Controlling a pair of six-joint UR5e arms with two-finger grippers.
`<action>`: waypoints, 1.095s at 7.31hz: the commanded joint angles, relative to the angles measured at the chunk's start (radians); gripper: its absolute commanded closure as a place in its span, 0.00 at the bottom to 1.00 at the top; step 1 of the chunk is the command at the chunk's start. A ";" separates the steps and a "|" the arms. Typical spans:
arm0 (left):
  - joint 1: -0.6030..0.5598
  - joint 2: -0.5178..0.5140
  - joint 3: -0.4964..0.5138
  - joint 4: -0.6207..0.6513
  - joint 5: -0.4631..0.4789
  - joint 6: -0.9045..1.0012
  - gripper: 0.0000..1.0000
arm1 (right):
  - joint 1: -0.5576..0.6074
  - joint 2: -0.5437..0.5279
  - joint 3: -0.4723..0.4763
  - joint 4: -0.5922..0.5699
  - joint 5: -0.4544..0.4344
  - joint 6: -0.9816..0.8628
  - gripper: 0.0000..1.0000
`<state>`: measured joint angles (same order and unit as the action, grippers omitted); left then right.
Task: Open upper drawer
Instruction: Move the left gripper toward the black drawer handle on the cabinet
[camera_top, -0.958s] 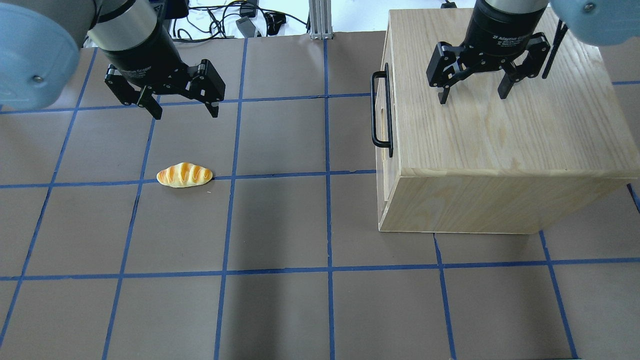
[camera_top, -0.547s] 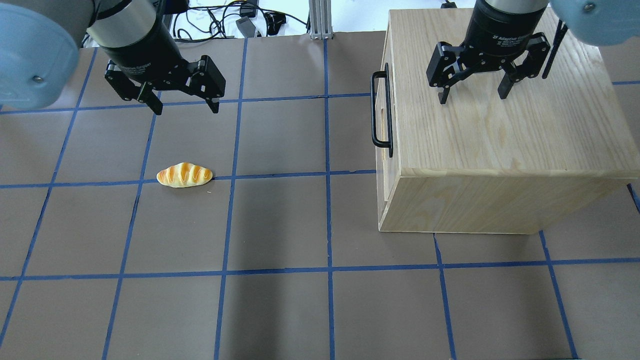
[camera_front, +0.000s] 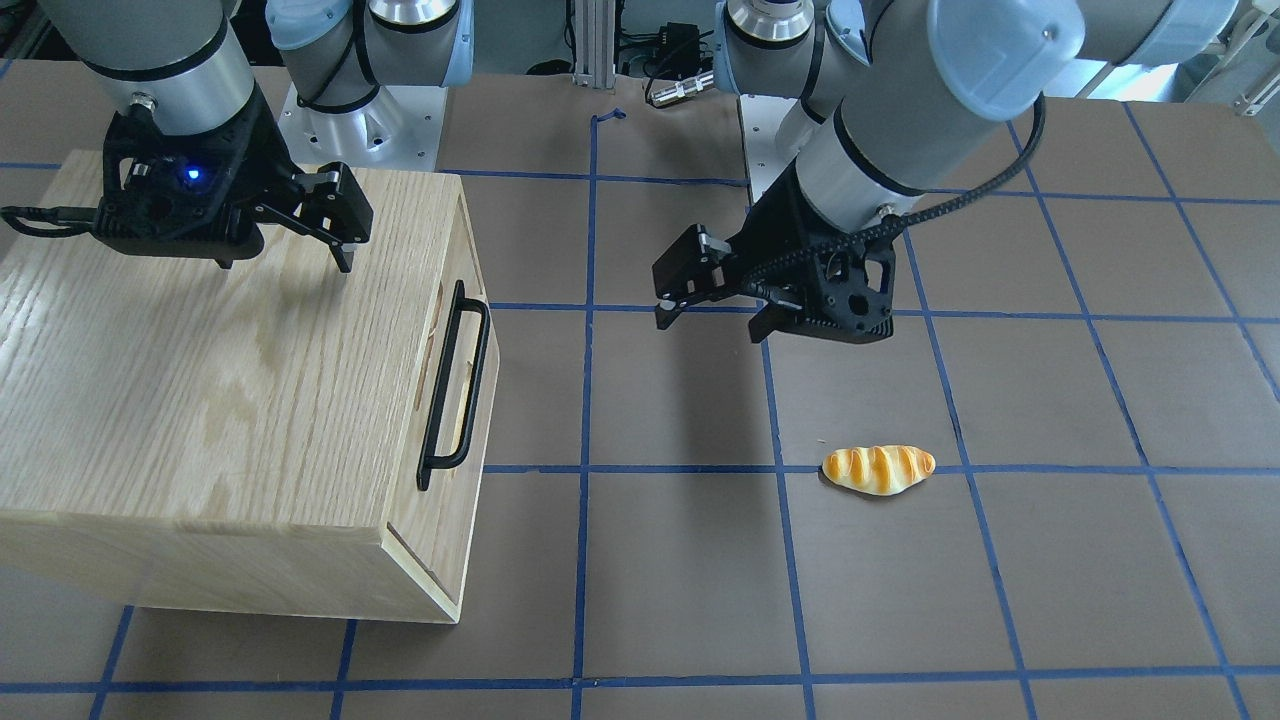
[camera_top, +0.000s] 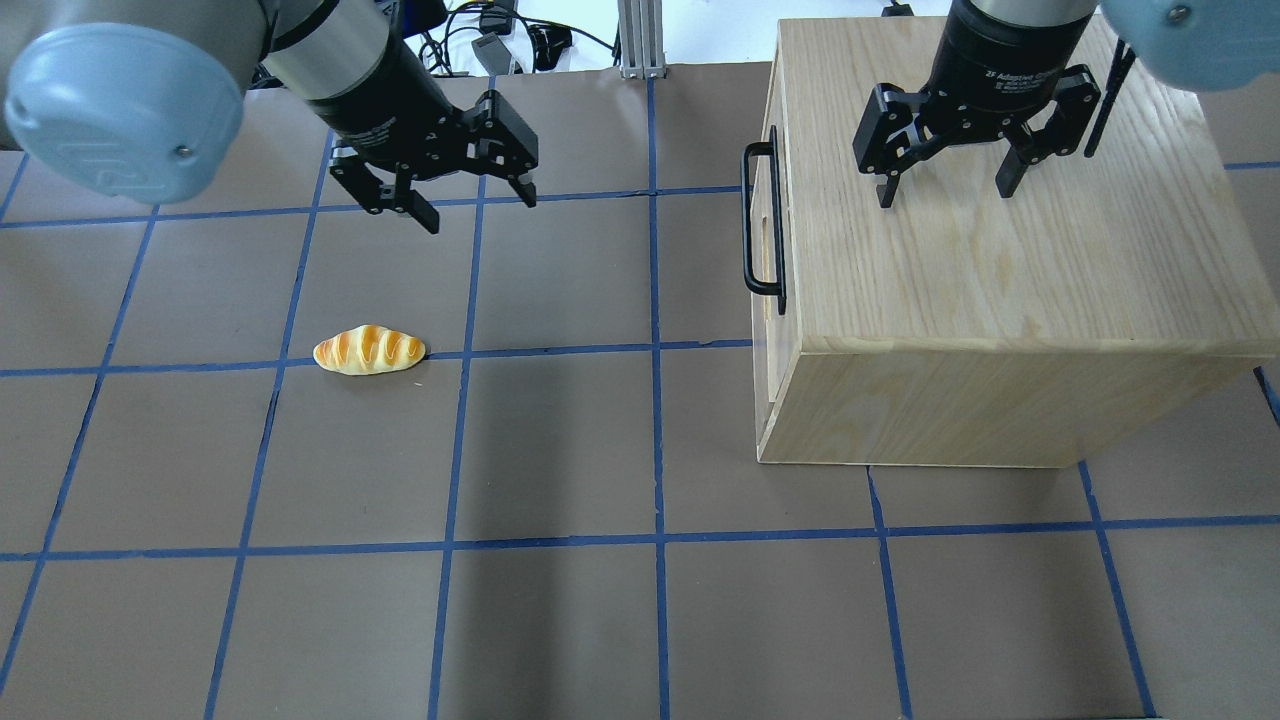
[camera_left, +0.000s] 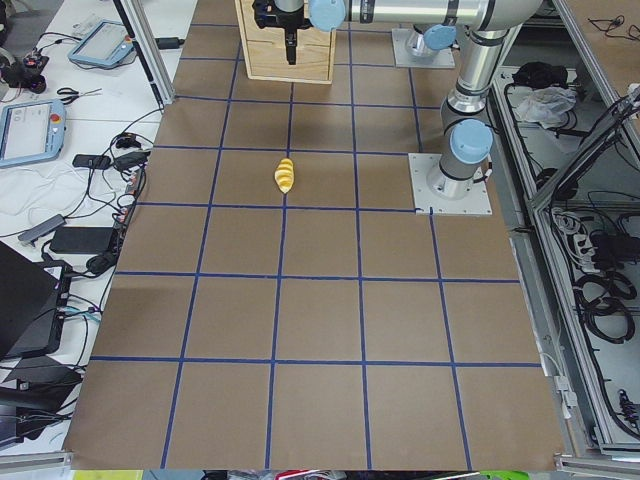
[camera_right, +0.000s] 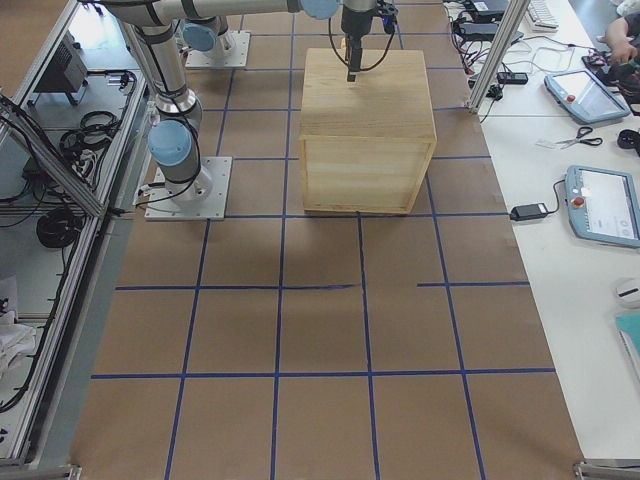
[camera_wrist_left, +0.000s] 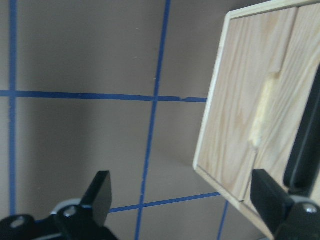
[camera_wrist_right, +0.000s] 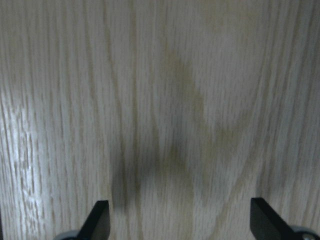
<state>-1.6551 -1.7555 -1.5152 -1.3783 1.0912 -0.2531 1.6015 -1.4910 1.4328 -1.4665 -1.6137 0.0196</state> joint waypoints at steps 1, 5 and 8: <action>-0.090 -0.067 -0.005 0.080 -0.079 -0.109 0.00 | -0.002 0.000 0.000 0.000 0.000 -0.001 0.00; -0.158 -0.156 -0.008 0.272 -0.024 -0.166 0.00 | 0.000 0.000 0.000 0.000 0.000 0.000 0.00; -0.193 -0.168 0.001 0.272 -0.020 -0.176 0.00 | 0.000 0.000 0.002 0.000 0.000 -0.001 0.00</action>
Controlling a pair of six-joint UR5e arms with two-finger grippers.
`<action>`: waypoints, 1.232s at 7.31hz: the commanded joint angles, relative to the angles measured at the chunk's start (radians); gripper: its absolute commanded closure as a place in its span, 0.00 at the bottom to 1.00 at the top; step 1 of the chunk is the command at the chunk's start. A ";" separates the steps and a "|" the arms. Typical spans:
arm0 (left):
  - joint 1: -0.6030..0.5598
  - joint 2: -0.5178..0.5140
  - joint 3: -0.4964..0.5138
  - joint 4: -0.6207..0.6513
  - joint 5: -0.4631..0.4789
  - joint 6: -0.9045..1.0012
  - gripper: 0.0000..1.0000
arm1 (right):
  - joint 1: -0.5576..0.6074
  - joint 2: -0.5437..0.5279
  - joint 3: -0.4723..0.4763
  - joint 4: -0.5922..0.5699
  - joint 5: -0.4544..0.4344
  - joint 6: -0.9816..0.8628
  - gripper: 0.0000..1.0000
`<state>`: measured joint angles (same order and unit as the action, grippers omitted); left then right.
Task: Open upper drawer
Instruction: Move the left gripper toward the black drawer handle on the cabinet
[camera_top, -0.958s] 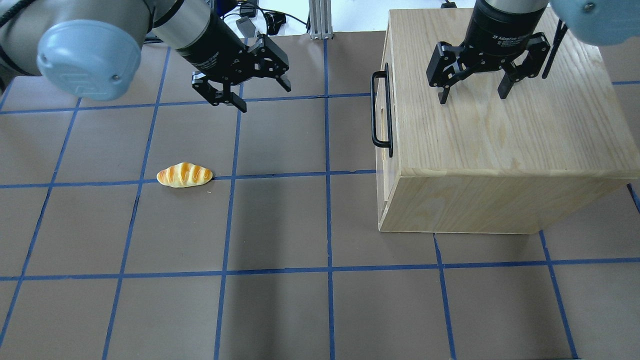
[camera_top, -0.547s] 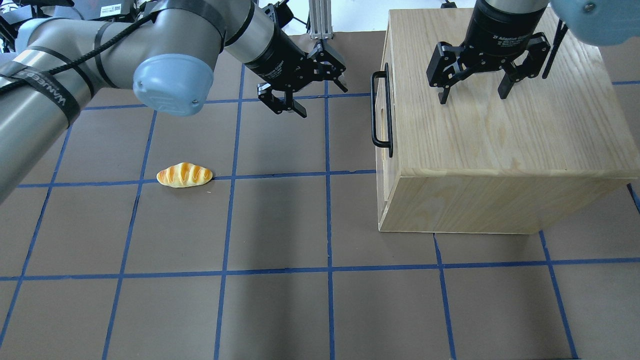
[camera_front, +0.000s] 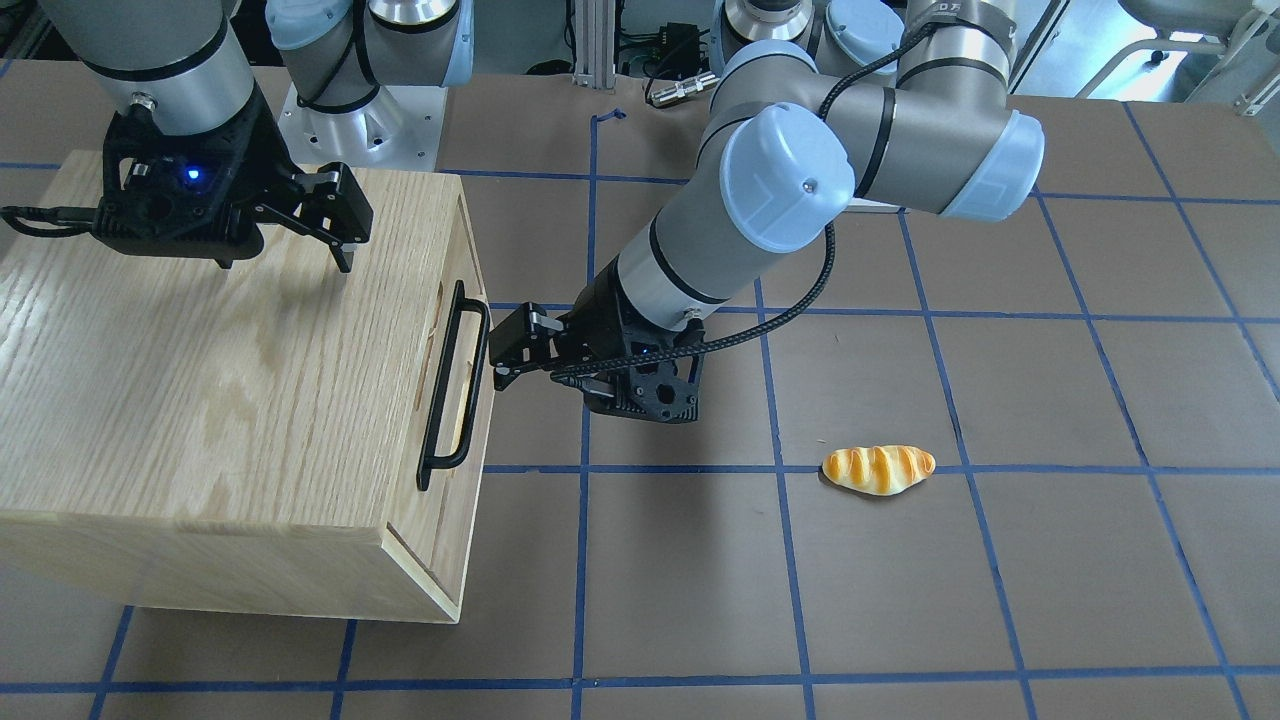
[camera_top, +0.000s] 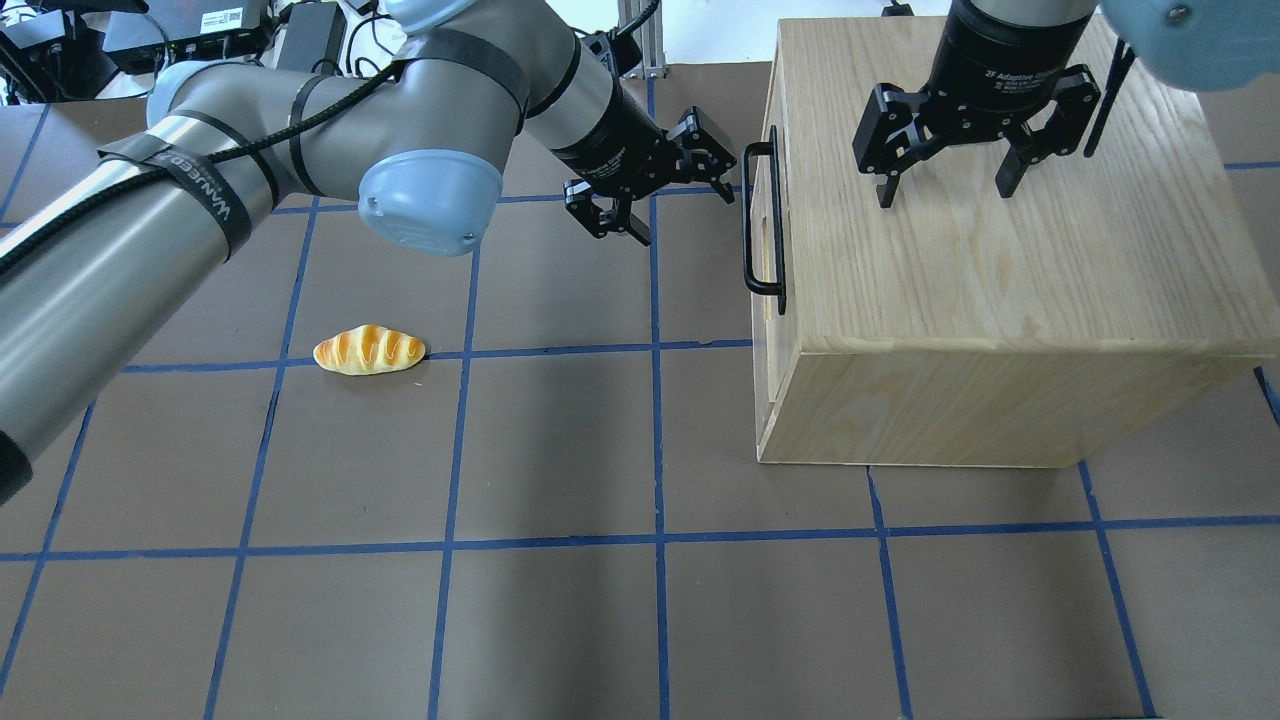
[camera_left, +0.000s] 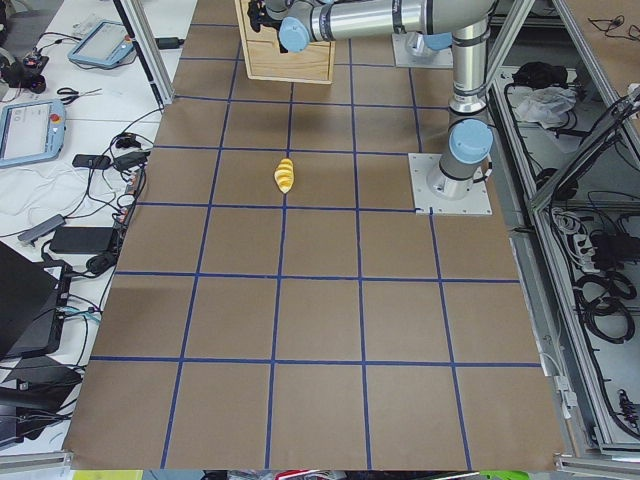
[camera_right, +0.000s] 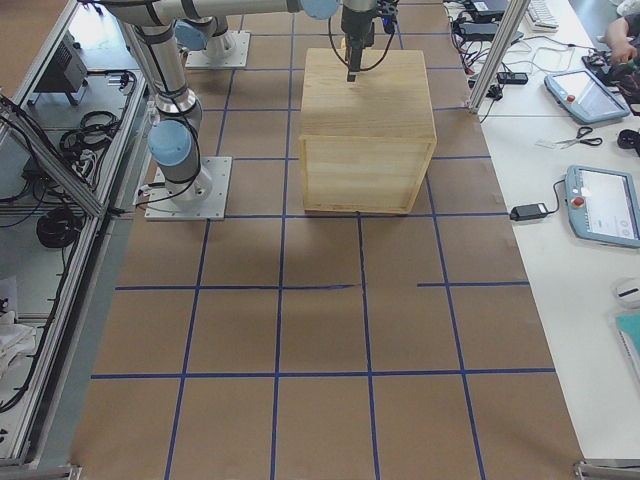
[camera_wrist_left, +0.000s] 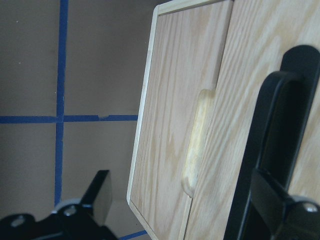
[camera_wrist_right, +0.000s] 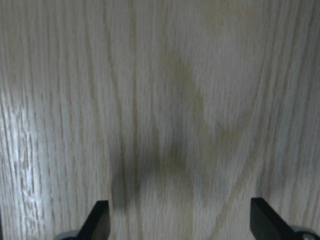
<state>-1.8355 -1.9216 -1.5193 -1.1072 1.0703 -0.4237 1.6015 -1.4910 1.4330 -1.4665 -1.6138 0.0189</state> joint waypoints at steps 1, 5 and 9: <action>-0.016 -0.004 0.004 0.001 0.000 -0.006 0.00 | 0.000 0.000 0.001 0.000 0.000 0.001 0.00; -0.030 -0.010 0.001 0.001 -0.001 -0.006 0.00 | 0.000 0.000 0.000 0.000 0.000 0.001 0.00; -0.031 -0.025 -0.001 0.038 -0.001 0.003 0.00 | 0.000 0.000 0.001 0.000 0.000 0.001 0.00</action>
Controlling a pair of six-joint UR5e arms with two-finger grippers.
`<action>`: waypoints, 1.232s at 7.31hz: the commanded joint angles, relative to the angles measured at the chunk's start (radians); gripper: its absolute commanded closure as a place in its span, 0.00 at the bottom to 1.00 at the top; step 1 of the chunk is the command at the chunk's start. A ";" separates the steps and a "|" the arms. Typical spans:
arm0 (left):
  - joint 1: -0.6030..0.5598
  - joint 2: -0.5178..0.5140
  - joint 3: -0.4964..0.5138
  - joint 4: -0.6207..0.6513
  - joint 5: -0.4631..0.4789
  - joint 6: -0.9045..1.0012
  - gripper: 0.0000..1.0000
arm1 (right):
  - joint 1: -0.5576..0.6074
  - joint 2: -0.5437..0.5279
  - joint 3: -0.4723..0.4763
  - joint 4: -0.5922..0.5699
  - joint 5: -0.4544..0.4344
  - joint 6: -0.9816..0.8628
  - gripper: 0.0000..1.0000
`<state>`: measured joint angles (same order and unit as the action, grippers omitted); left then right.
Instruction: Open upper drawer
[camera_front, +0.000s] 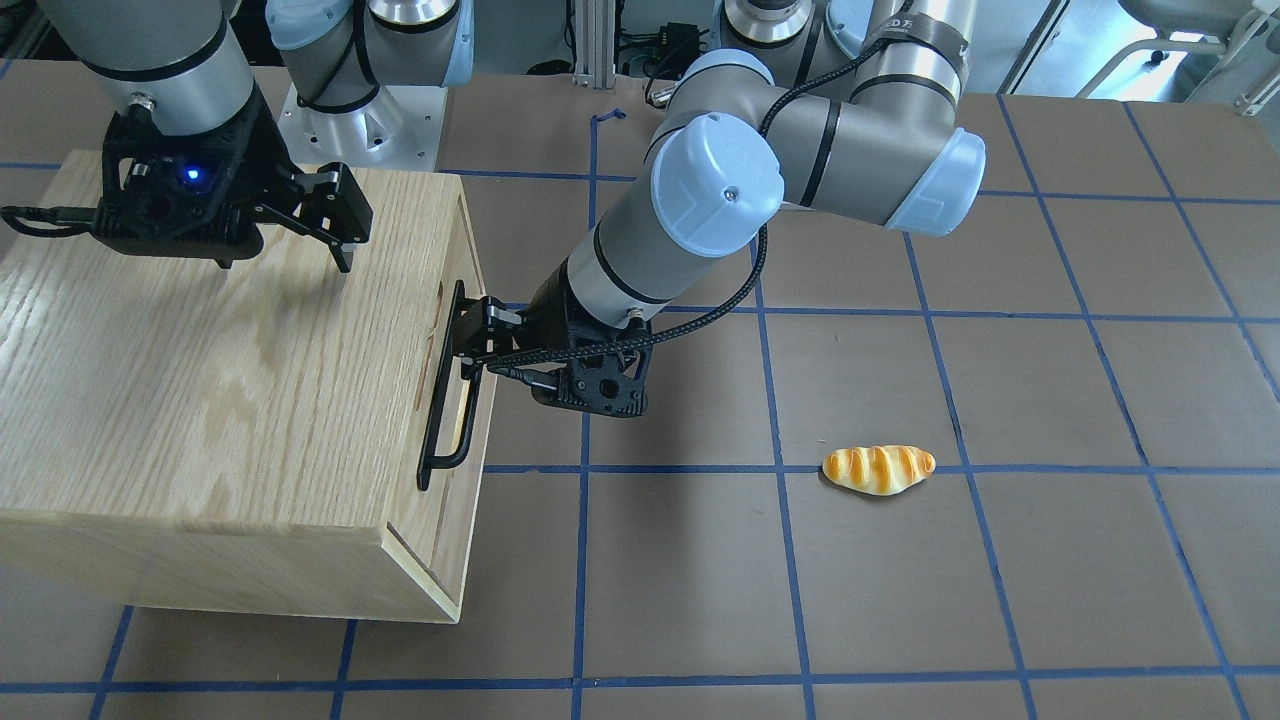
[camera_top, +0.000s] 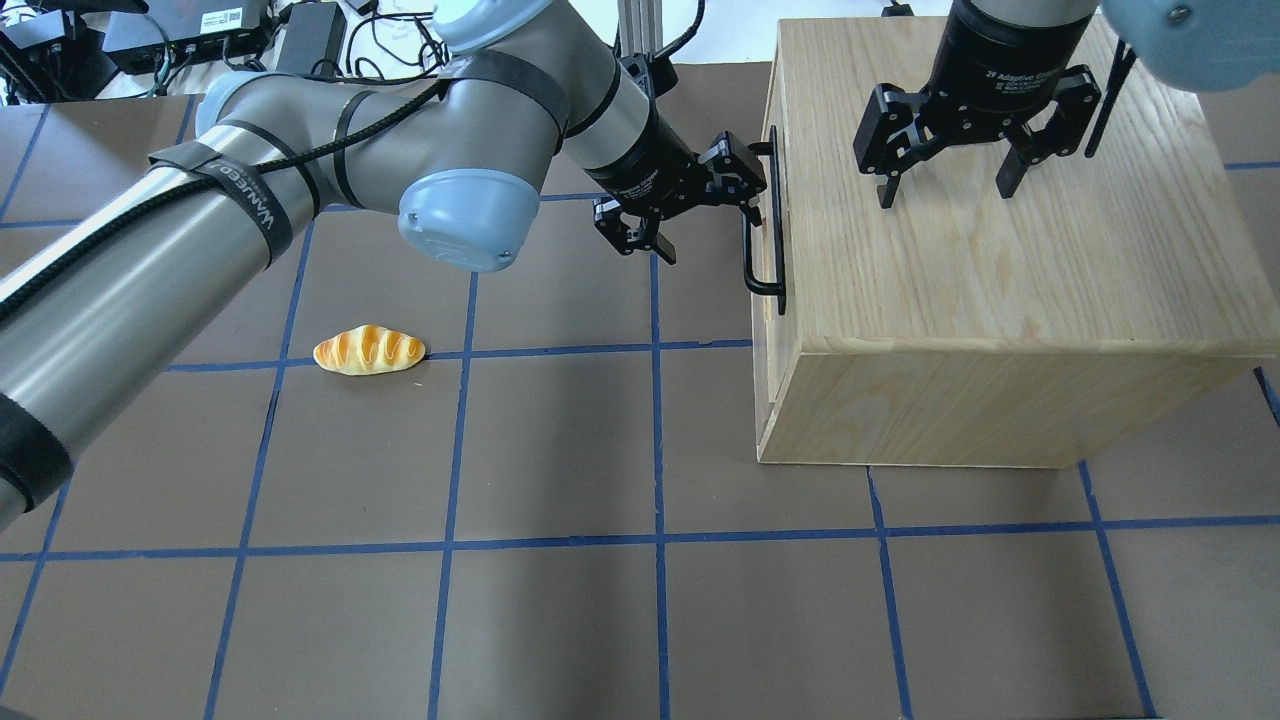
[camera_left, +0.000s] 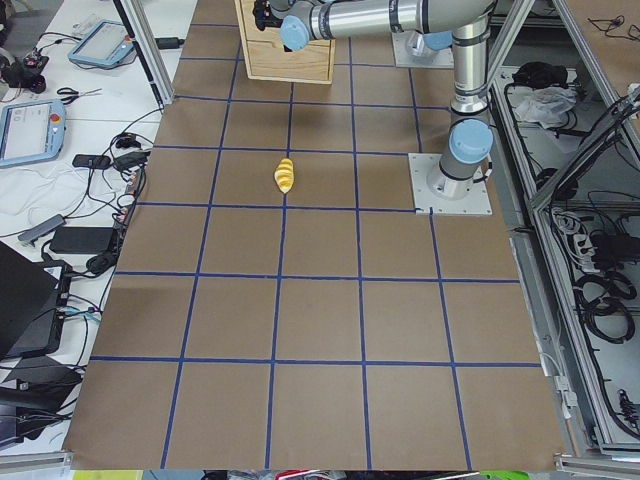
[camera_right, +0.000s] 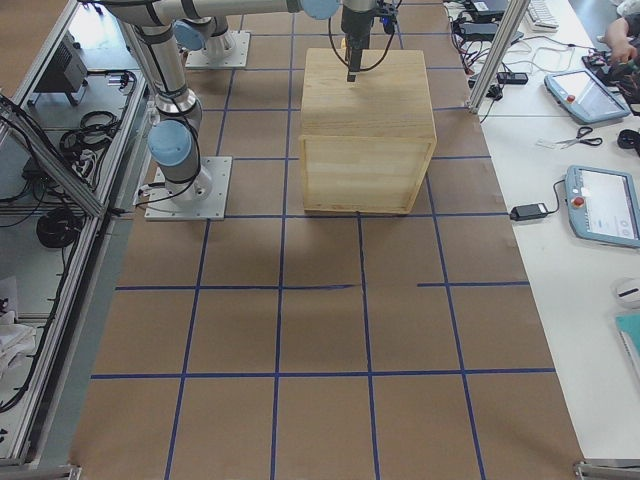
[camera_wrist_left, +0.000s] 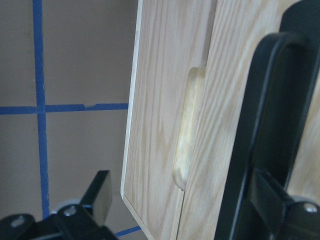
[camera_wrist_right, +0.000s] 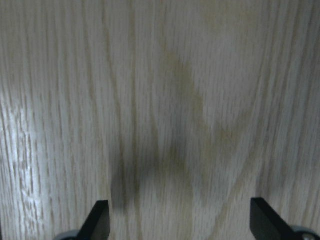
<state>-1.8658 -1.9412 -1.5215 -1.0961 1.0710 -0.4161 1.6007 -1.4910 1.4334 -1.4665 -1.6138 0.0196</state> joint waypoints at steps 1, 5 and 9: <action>-0.012 -0.005 0.000 0.039 0.003 -0.004 0.00 | 0.001 0.000 -0.001 0.000 0.000 0.000 0.00; -0.023 -0.015 -0.002 0.041 0.032 0.023 0.00 | 0.001 0.000 -0.001 0.000 0.000 -0.001 0.00; -0.021 -0.018 0.004 0.042 0.090 0.081 0.00 | 0.001 0.000 -0.001 0.000 0.000 0.000 0.00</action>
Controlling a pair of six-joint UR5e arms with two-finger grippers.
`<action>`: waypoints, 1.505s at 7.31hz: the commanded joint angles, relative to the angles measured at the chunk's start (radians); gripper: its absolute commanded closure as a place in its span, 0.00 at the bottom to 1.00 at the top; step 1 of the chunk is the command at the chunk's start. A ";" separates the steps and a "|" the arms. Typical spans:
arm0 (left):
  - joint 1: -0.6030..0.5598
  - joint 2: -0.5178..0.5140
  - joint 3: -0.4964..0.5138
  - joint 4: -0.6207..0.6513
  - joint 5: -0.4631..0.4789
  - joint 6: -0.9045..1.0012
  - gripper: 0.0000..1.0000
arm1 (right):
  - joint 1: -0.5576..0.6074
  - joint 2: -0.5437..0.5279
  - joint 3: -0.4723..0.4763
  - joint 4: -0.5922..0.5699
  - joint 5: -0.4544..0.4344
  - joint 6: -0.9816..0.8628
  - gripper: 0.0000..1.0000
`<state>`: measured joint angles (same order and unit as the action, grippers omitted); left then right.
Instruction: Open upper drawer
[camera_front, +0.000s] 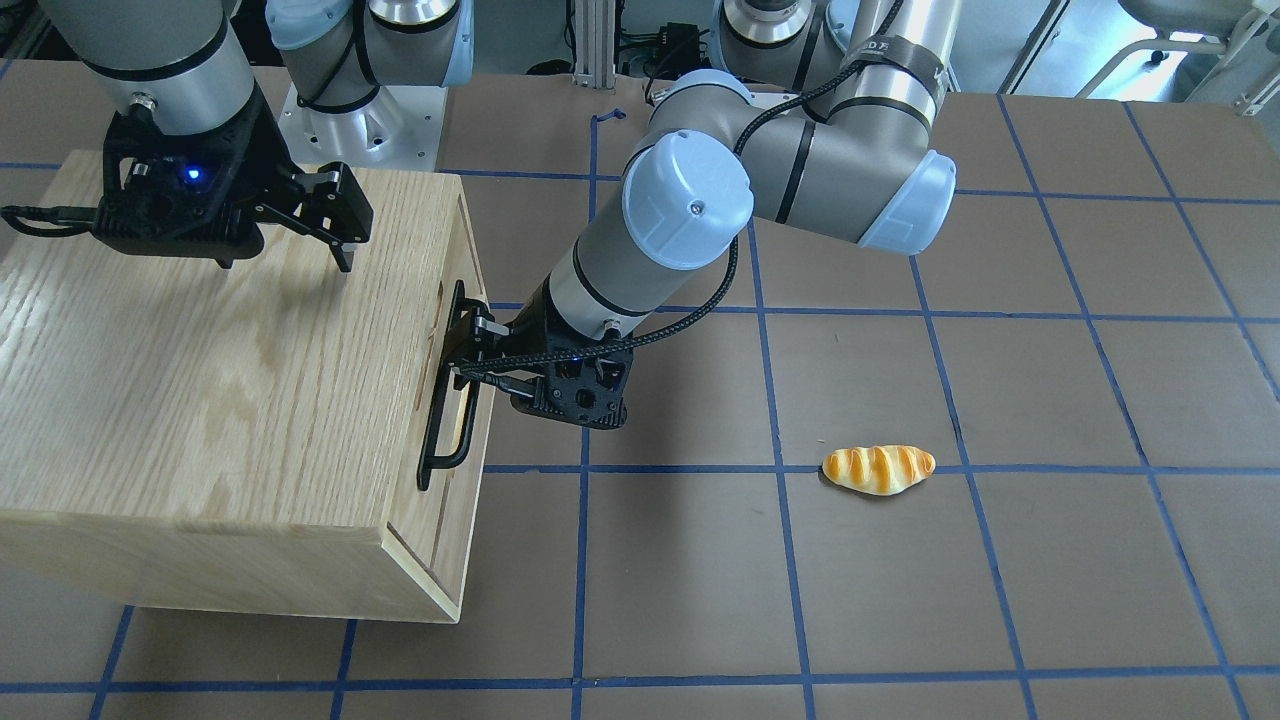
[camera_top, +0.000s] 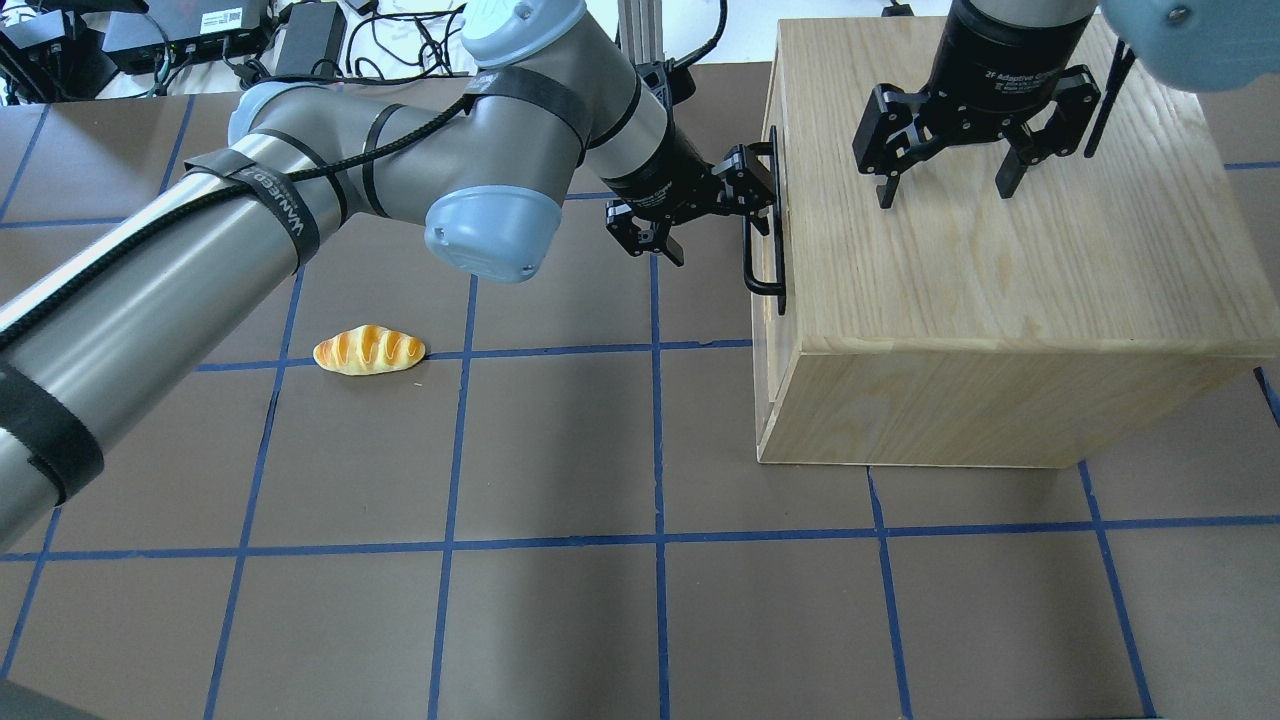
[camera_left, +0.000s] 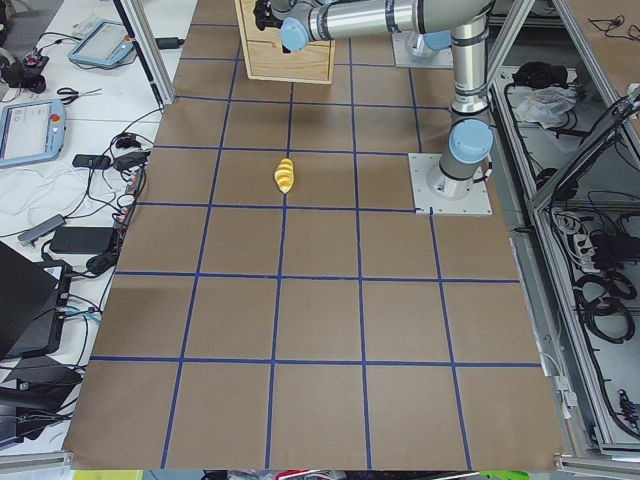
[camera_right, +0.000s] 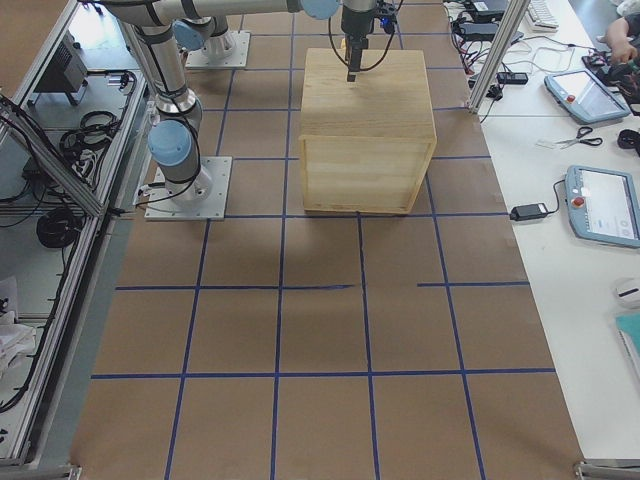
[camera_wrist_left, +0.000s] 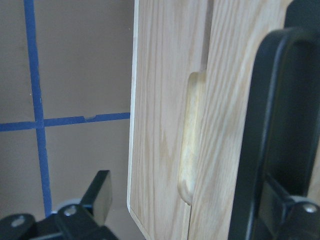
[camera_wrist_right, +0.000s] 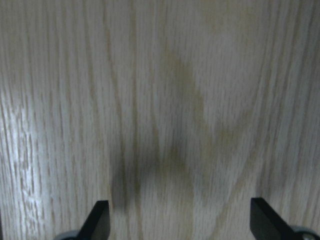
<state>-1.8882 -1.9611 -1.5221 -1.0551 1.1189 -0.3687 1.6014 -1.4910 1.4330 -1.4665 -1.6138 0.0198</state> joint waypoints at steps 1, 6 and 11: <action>0.001 -0.001 -0.001 0.000 0.076 0.072 0.00 | 0.000 0.000 0.000 0.000 0.000 0.000 0.00; 0.063 0.039 -0.007 -0.019 0.111 0.128 0.00 | 0.000 0.000 0.000 0.000 0.000 0.000 0.00; 0.126 0.079 -0.056 -0.085 0.153 0.223 0.00 | 0.000 0.000 0.001 0.000 0.000 -0.001 0.00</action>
<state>-1.7738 -1.8903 -1.5549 -1.1363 1.2687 -0.1523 1.6005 -1.4910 1.4330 -1.4665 -1.6138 0.0190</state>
